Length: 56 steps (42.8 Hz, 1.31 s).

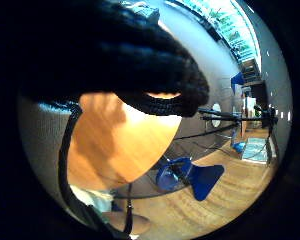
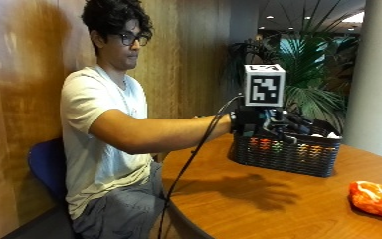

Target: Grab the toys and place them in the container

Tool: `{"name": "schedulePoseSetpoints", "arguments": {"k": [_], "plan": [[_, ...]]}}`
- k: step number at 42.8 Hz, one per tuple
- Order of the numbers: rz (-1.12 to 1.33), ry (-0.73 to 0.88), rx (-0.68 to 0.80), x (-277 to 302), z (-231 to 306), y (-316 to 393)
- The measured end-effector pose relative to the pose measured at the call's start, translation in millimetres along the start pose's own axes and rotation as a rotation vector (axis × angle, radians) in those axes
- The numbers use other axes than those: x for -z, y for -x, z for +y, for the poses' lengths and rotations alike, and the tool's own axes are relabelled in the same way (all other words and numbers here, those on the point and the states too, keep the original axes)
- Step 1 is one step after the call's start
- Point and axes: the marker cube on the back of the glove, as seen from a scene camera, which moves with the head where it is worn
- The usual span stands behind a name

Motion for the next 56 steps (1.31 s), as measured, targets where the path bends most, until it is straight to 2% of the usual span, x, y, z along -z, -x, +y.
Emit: {"name": "schedulePoseSetpoints", "arguments": {"k": [11,23,30,41,46,52,56], "plan": [[-0.099,0.051,-0.158,-24,-124,-18],[0.02,0.116,-0.234,-77,-221,-40],[-0.011,0.291,-0.232,-106,-263,-31],[0.035,0.457,-0.242,-131,-283,-29],[0.073,0.492,-0.173,-143,-280,-15],[0.106,0.407,-0.09,-130,-265,1],[-0.002,0.216,-0.024,-94,-236,24]]}}
